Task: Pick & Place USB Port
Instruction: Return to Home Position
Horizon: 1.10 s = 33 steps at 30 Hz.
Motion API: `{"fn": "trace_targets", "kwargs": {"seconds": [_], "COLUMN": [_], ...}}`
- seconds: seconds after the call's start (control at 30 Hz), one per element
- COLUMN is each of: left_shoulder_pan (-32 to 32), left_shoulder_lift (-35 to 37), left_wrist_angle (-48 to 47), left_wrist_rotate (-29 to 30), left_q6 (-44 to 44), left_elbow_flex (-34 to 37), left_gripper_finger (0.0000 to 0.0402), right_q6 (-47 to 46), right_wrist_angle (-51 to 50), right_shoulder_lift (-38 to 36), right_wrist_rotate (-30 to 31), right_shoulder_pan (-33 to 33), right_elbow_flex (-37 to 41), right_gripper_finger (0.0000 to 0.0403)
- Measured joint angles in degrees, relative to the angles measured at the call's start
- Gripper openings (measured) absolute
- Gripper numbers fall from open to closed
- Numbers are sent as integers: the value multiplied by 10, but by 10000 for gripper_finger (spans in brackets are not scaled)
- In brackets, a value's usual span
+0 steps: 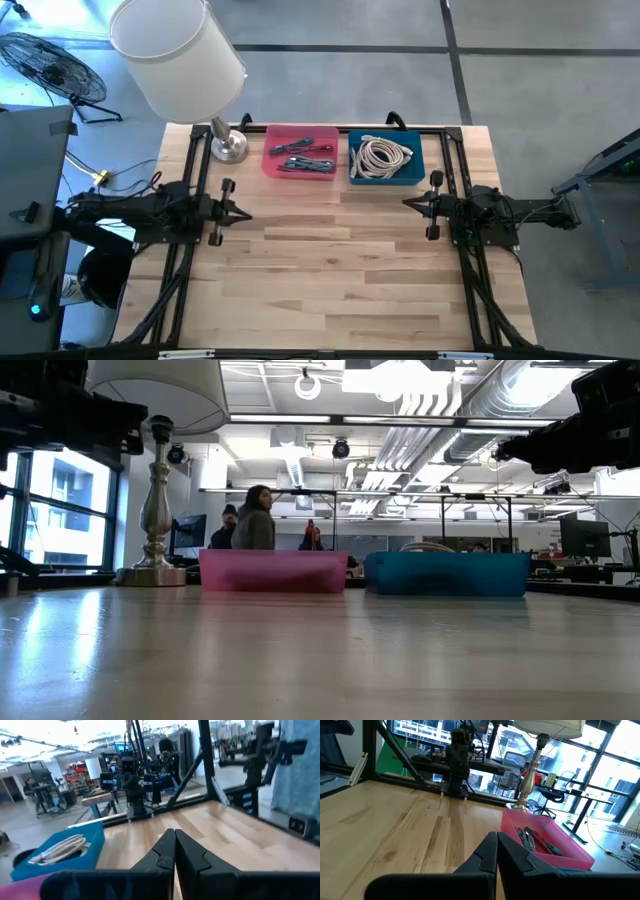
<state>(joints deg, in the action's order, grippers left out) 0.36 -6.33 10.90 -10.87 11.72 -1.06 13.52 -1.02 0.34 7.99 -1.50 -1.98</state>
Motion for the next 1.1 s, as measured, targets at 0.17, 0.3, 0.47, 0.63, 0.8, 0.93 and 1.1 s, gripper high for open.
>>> {"fn": "trace_targets", "kwargs": {"seconds": [0.17,0.3,0.47,0.63,0.8,0.93,1.1], "left_shoulder_pan": [0,0,0,0,0,0,0], "left_shoulder_lift": [51,60,60,60,60,60,60], "left_wrist_angle": [-30,-34,-38,-38,-38,-38,-38], "left_wrist_rotate": [0,-2,-2,-1,-1,0,0], "left_q6": [-67,-150,-225,-226,-226,-226,-226], "left_elbow_flex": [0,0,0,0,0,0,0], "left_gripper_finger": [1,1,1,1,1,1,1], "right_q6": [0,0,0,0,0,0,0], "right_wrist_angle": [0,0,0,0,0,0,0], "right_shoulder_lift": [0,0,0,0,0,0,0], "right_wrist_rotate": [0,0,0,0,0,0,0], "right_shoulder_pan": [0,0,0,0,0,0,0], "right_elbow_flex": [0,0,0,0,0,0,0], "right_gripper_finger": [0,0,0,0,0,0,0]}}
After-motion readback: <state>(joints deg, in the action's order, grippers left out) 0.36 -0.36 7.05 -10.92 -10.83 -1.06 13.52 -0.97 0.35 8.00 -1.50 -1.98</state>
